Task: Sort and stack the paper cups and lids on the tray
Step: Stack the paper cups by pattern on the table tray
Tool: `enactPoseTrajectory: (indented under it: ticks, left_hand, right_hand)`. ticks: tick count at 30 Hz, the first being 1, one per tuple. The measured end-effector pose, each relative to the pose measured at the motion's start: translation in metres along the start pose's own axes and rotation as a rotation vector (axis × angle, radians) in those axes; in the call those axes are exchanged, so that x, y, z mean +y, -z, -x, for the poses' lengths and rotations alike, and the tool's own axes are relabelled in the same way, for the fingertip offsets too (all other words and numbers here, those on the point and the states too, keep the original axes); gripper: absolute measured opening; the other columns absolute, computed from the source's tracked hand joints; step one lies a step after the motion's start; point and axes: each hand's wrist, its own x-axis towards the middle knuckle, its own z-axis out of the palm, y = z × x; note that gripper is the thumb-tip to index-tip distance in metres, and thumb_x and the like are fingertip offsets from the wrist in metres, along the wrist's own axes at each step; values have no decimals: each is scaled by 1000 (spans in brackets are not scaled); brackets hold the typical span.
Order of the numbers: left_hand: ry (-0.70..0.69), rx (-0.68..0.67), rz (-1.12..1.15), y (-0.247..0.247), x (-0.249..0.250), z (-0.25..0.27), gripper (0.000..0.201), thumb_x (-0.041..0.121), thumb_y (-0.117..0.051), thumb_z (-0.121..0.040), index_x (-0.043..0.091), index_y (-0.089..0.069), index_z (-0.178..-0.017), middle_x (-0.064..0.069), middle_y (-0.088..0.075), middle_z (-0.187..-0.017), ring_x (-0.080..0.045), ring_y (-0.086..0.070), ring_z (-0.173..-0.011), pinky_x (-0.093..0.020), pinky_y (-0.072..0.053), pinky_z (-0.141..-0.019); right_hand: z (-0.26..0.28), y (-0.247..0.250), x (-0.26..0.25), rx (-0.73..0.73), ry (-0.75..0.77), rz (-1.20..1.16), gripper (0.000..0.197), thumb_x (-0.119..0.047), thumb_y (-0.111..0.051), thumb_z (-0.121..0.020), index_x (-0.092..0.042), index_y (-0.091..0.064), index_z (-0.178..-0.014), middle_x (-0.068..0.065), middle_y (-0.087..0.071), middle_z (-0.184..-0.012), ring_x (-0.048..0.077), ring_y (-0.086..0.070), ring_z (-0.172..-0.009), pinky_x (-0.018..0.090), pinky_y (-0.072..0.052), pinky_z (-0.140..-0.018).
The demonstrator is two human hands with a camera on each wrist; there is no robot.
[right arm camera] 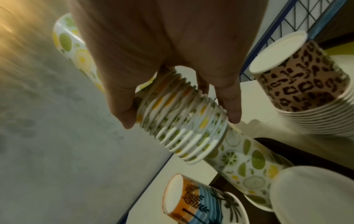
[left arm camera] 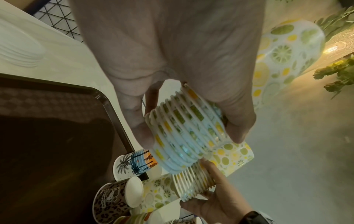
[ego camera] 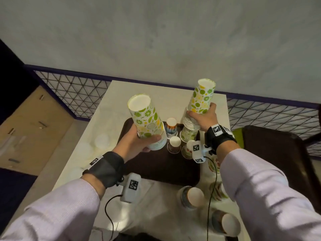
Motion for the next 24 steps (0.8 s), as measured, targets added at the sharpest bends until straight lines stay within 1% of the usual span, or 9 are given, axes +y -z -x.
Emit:
enactPoseTrajectory:
  ticks: [2, 4, 7, 10, 14, 16, 19, 22, 24]
  left_hand:
    - [-8, -5, -17, 1, -1, -4, 81, 46, -88, -67, 32, -52, -138, 9, -70, -127, -21, -66, -120, -56, -63, -87]
    - [-14, -4, -24, 0, 0, -8, 82, 49, -88, -64, 33, -53, -137, 11, -71, -126, -20, -67, -120, -56, -63, -87]
    - [-6, -7, -21, 0, -2, -13, 82, 48, -89, -65, 34, -53, -138, 11, -71, -127, -20, -67, -120, -55, -63, -87]
    - [3, -15, -24, 0, -4, -18, 83, 47, -90, -67, 33, -52, -140, 11, -70, -130, -20, -66, -122, -54, -63, -87]
    - [-3, -37, -36, -3, -8, -22, 80, 45, -89, -72, 33, -51, -142, 12, -69, -131, -18, -65, -123, -49, -64, -85]
    - [-4, -50, -37, -5, -11, -23, 78, 43, -89, -74, 33, -51, -142, 12, -69, -132, -17, -65, -123, -49, -64, -85]
    - [-11, -63, -30, -6, -13, -23, 78, 43, -89, -73, 34, -52, -141, 11, -69, -132, -17, -65, -123, -50, -64, -86]
    - [-26, -74, -22, -6, -13, -24, 82, 44, -90, -71, 33, -51, -143, 9, -69, -133, -18, -66, -123, -50, -64, -87]
    - [-29, -75, -20, -6, -12, -25, 83, 44, -91, -71, 33, -50, -143, 8, -68, -134, -19, -66, -123, -52, -63, -87]
  right_hand:
    - [-5, -4, 6, -22, -8, 11, 94, -44, -89, -64, -20, -33, -135, 6, -57, -126, 23, -60, -109, 31, -48, -85]
    - [-8, -7, 10, -28, -18, 27, 93, -43, -89, -65, -21, -33, -136, 7, -57, -126, 22, -58, -107, 30, -48, -85]
    - [-11, -12, 19, -44, -46, 50, 94, -45, -88, -64, -24, -31, -136, 8, -55, -126, 24, -59, -108, 32, -50, -84]
    - [-11, -16, 27, -58, -56, 77, 92, -44, -87, -66, -25, -31, -136, 10, -56, -124, 23, -58, -103, 30, -48, -79]
    - [-9, -16, 32, -69, -68, 141, 84, -41, -84, -70, -23, -32, -134, 16, -56, -122, 27, -58, -99, 30, -44, -71]
    - [-8, -16, 34, -65, -51, 175, 83, -37, -84, -72, -20, -33, -135, 17, -55, -126, 28, -58, -103, 31, -44, -76]
    - [-5, -14, 28, -62, 15, 166, 92, -35, -85, -73, -22, -27, -143, 15, -42, -135, 29, -52, -114, 32, -43, -90]
    - [-5, -16, 15, -58, 119, 188, 98, -34, -86, -71, -28, -25, -147, 12, -40, -128, 25, -46, -104, 33, -40, -95]
    - [-4, -19, 10, -68, 175, 216, 91, -34, -85, -71, -31, -31, -144, 8, -41, -123, 21, -43, -101, 30, -38, -93]
